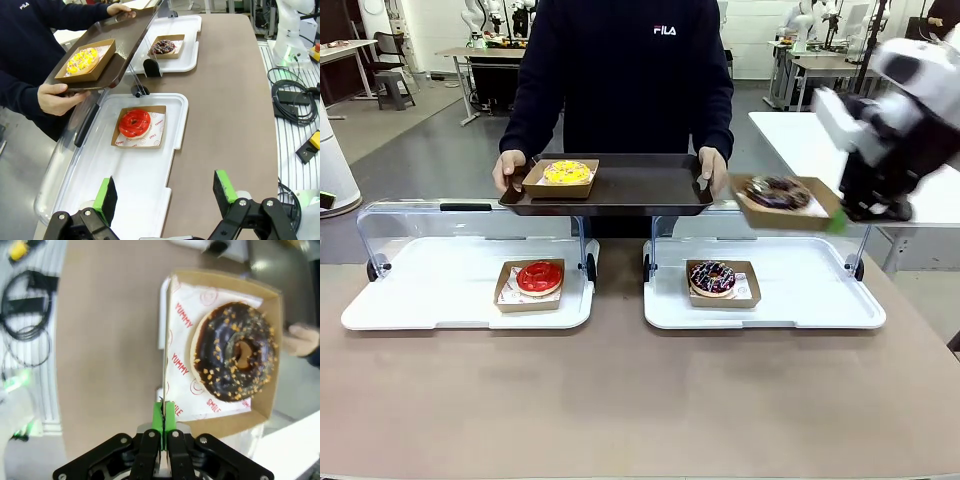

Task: Provide the desired donut to the person.
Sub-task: Place the picked Paper togo box onto the Handle tray extended by the person.

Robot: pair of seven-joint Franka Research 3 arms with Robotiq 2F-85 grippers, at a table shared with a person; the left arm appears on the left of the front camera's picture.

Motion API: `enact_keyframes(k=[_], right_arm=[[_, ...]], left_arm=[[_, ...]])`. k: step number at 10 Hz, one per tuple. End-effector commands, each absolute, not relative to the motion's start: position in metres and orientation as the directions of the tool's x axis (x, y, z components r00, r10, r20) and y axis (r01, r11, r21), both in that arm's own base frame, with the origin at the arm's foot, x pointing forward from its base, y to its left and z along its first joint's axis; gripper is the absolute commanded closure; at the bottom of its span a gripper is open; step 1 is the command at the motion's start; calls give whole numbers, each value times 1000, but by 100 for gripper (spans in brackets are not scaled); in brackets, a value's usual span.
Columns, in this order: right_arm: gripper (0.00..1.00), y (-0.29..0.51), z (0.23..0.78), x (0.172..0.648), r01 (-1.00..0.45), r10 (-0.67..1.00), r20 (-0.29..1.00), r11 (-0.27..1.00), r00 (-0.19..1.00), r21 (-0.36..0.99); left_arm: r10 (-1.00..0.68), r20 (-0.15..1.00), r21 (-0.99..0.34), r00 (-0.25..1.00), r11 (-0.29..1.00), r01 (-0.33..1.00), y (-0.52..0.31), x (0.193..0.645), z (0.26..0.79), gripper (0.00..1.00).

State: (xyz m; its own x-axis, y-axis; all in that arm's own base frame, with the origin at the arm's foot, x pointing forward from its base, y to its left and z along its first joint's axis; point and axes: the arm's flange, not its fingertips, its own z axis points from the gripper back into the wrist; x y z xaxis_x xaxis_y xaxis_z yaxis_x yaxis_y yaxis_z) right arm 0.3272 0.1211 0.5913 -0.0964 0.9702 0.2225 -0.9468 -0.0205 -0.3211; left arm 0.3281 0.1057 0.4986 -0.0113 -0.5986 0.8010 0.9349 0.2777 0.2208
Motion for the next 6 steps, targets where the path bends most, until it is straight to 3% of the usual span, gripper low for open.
enact_keyframes(k=[1, 3, 6], right_arm=[[98, 172, 611, 389, -930, 980, 198, 89, 18, -357], [98, 220, 601, 451, -931, 986, 164, 33, -29, -364], [98, 250, 564, 501, -891, 989, 143, 36, -33, -453]], left_arm=[[-587, 809, 237, -36, 270, 933, 107, 328, 496, 0], [-587, 809, 237, -36, 270, 933, 107, 328, 496, 0], [-587, 809, 237, -36, 270, 933, 107, 328, 496, 0]])
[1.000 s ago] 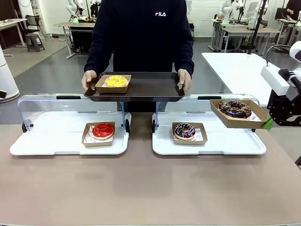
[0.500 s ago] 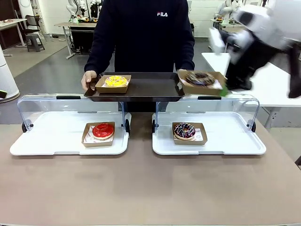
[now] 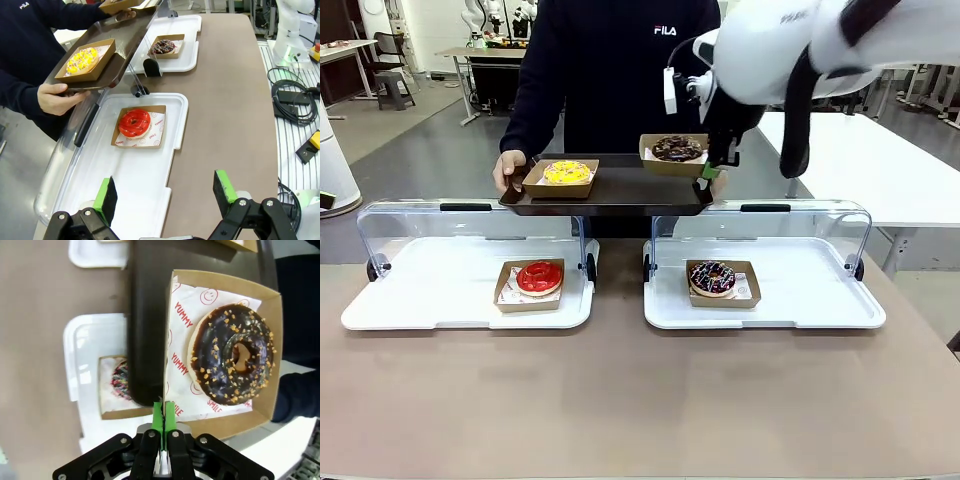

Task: Provide the desired donut to the person.
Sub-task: Place the picked Paper togo box onto the Handle tray extended by the person.

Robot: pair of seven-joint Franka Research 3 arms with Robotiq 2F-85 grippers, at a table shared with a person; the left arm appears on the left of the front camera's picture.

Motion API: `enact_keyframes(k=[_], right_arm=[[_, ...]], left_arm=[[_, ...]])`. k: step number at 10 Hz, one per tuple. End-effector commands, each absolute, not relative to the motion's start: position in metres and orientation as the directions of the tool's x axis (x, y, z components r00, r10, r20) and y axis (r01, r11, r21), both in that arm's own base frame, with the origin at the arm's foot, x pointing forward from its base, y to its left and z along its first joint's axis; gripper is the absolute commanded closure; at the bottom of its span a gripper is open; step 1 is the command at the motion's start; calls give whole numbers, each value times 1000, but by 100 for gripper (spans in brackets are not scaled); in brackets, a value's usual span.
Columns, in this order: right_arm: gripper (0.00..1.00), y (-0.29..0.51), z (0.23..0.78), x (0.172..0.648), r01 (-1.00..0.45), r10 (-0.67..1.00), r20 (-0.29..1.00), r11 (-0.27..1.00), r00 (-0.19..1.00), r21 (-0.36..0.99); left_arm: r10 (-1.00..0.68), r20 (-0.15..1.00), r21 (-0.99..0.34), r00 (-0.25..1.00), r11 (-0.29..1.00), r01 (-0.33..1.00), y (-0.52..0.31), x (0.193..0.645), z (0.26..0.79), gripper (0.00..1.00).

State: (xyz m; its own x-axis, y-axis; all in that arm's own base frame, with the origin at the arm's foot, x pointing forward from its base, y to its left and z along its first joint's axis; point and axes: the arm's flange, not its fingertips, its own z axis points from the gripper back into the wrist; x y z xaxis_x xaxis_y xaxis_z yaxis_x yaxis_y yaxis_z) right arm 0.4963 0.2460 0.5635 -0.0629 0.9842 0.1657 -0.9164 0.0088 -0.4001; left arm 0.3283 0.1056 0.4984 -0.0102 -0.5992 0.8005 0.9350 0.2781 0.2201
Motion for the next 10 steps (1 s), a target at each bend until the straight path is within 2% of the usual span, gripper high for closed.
enact_keyframes(k=[1, 10], right_arm=[[98, 249, 552, 511, -897, 983, 168, 6, -76, -442], [98, 275, 539, 560, -938, 969, 204, -59, -136, -343]], left_arm=[[-587, 809, 237, -36, 270, 933, 107, 328, 496, 0], [-587, 809, 237, -36, 270, 933, 107, 328, 496, 0]])
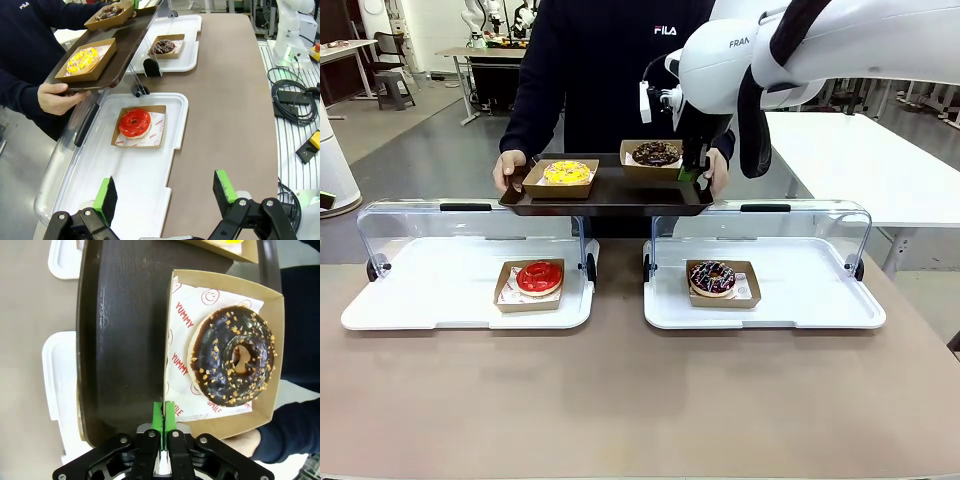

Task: Provide the desired donut to the person.
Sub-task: Place the picked Paper togo box onto the Handle tray extended by the person.

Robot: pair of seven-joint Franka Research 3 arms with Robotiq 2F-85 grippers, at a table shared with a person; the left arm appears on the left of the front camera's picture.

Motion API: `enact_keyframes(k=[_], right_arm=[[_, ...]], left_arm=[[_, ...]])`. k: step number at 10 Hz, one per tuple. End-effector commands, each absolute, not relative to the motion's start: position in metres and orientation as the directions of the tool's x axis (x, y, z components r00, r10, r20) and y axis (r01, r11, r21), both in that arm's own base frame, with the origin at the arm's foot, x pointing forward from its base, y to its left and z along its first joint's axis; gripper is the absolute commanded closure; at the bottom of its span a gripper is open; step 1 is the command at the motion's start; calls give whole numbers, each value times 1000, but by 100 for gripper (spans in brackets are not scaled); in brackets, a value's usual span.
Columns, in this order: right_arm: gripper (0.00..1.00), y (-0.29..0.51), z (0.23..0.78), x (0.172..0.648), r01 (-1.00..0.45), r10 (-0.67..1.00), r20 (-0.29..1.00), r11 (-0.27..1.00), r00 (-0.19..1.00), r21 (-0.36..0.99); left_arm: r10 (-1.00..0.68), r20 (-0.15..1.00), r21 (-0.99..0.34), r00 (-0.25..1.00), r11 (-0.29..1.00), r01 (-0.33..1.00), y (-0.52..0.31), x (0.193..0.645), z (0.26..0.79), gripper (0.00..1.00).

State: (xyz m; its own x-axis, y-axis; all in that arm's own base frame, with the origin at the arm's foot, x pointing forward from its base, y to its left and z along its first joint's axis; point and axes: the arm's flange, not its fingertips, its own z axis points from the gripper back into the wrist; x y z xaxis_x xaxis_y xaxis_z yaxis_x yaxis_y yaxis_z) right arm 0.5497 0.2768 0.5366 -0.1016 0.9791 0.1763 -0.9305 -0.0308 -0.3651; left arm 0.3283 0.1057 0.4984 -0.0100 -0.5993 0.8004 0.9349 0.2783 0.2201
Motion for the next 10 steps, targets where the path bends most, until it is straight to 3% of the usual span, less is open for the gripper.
enact_keyframes(k=[1, 5, 6, 7, 8, 9, 10], right_arm=[[98, 273, 535, 564, -946, 966, 218, -64, -138, -317], [98, 267, 522, 573, -945, 971, 197, -66, -135, -321], [39, 266, 520, 575, -942, 968, 207, -69, -143, -330], [39, 265, 520, 576, -941, 966, 215, -68, -145, -332], [0, 263, 521, 575, -940, 963, 227, -64, -147, -336], [37, 261, 525, 575, -938, 960, 237, -61, -149, -341], [0, 260, 528, 572, -937, 958, 242, -62, -152, -344]], left_arm=[[-587, 809, 237, -36, 270, 933, 107, 328, 496, 0], [-587, 809, 237, -36, 270, 933, 107, 328, 496, 0], [-587, 809, 237, -36, 270, 933, 107, 328, 496, 0], [-587, 809, 237, -36, 270, 933, 107, 328, 496, 0], [-587, 809, 237, -36, 270, 933, 107, 328, 496, 0], [-587, 809, 237, -36, 270, 933, 107, 328, 496, 0], [-587, 809, 237, -36, 270, 933, 107, 328, 496, 0]])
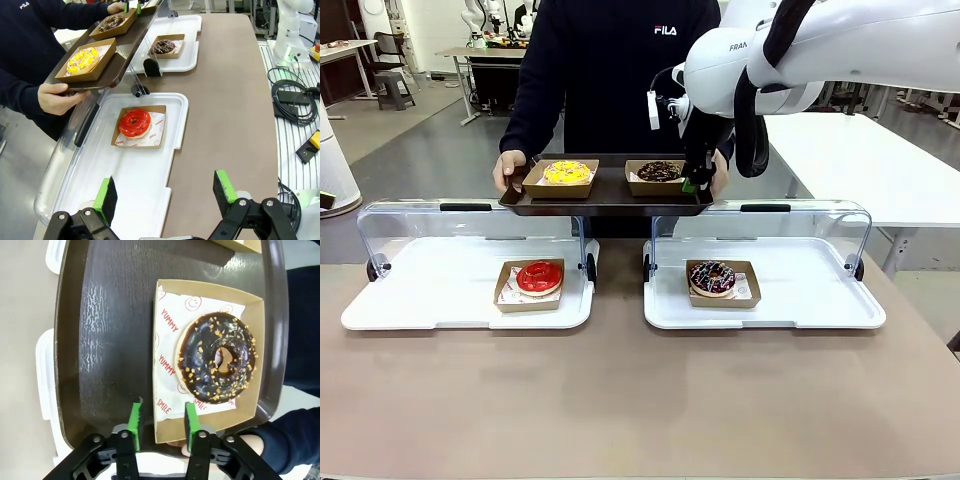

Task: Provide the desired donut to the person.
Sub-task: Place the picked Paper togo box onto the Handle tray extended by the person.

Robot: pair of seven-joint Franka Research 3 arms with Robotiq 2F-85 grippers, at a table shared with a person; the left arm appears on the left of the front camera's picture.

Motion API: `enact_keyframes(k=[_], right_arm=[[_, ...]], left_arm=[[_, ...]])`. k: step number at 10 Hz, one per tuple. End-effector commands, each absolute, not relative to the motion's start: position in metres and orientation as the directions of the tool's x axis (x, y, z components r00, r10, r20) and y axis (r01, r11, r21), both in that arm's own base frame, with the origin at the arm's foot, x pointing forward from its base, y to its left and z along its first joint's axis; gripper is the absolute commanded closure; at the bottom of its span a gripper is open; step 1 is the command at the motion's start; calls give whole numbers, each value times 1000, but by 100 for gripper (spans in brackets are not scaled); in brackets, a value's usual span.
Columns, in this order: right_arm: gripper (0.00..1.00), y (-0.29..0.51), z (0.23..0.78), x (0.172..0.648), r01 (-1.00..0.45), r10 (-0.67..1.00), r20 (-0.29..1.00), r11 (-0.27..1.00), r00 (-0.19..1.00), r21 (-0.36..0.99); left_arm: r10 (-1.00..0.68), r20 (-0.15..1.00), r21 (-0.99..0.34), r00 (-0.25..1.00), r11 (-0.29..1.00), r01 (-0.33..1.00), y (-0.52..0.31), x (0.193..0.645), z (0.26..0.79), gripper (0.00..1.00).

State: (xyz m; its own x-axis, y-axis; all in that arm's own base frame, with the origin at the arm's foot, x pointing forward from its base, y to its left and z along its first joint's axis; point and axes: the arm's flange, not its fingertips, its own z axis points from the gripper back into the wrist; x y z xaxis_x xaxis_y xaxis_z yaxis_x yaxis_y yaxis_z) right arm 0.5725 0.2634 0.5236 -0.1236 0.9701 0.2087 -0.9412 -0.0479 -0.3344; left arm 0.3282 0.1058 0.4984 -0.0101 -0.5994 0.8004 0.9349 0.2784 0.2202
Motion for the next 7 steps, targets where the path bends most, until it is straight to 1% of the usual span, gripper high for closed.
enact_keyframes(k=[1, 5, 7], right_arm=[[0, 260, 529, 569, -936, 958, 242, -66, -157, -344], [0, 262, 536, 567, -946, 949, 268, -77, -166, -315], [0, 263, 540, 561, -952, 952, 260, -84, -164, -294]], left_arm=[[-587, 809, 237, -36, 270, 933, 107, 328, 496, 0], [-587, 809, 237, -36, 270, 933, 107, 328, 496, 0], [-587, 809, 237, -36, 270, 933, 107, 328, 496, 0]])
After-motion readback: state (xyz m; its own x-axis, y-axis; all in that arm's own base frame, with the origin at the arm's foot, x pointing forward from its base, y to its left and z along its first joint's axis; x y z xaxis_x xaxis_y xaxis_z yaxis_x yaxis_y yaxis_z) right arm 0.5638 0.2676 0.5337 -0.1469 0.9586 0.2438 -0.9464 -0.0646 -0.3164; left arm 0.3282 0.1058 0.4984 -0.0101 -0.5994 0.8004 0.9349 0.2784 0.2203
